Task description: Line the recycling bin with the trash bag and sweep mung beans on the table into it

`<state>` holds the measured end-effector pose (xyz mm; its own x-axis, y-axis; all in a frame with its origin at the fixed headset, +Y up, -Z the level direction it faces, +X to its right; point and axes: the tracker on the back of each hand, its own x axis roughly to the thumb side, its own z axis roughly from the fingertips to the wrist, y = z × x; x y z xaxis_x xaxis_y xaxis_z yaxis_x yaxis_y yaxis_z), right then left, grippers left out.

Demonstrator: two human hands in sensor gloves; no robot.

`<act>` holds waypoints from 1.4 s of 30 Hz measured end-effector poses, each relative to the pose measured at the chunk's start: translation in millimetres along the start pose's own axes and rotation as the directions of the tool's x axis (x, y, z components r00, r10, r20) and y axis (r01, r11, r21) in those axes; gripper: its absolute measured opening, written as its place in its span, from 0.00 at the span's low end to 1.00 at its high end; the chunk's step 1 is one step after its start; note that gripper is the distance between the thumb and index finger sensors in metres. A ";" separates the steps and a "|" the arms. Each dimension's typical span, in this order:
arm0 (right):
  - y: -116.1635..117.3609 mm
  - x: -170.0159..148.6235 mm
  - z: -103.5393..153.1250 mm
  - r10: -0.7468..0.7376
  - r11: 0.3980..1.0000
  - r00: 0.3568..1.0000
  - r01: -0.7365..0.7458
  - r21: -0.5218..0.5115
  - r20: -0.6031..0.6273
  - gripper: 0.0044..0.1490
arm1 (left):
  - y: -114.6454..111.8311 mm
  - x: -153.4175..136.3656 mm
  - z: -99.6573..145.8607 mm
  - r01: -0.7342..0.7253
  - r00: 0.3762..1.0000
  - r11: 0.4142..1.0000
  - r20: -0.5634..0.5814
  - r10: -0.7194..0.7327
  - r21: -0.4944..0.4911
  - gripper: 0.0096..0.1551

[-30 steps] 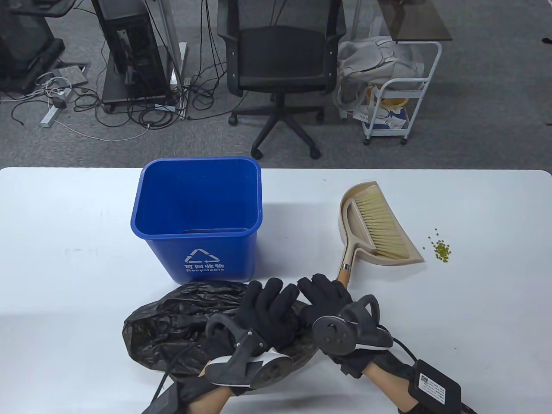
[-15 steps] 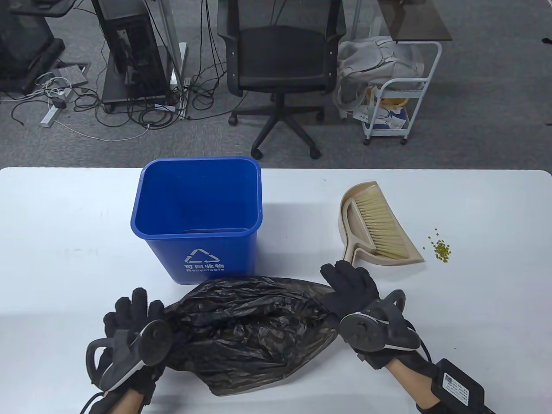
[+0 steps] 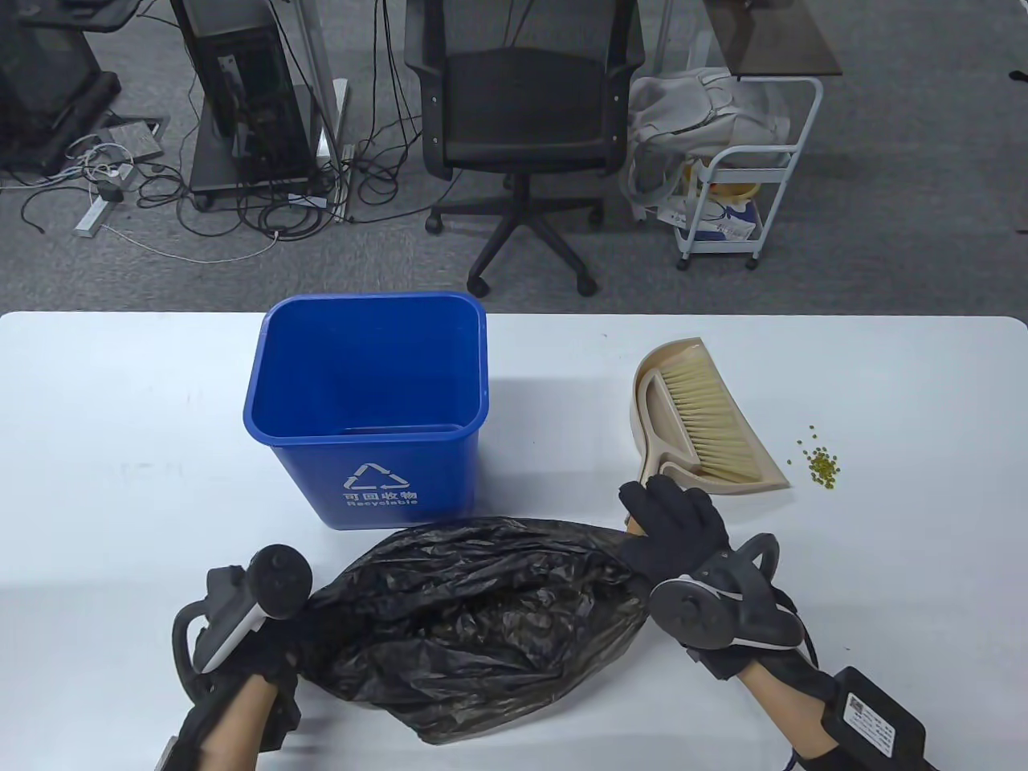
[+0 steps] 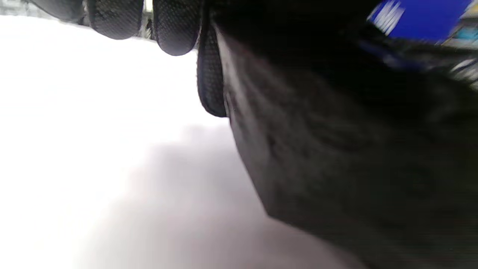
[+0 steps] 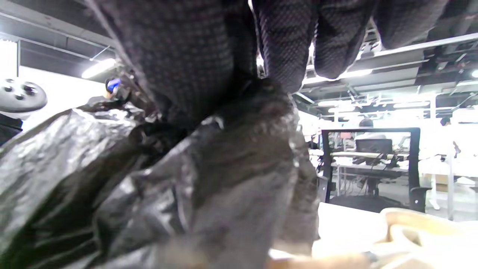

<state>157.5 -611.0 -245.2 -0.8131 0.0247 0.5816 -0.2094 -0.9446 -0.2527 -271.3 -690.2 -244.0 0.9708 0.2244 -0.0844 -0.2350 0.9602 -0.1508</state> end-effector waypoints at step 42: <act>-102.3 -64.2 34.2 -0.031 0.952 0.970 -0.045 -0.302 -0.243 0.22 | 129.9 91.5 103.6 0.264 0.941 0.798 0.038 -0.337 0.541 0.19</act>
<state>249.7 -527.1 -230.2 -0.9137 0.1326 0.3841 -0.3267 -0.8018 -0.5004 -208.1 -527.7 -169.3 0.9943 -0.1059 0.0083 0.0943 0.9158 0.3903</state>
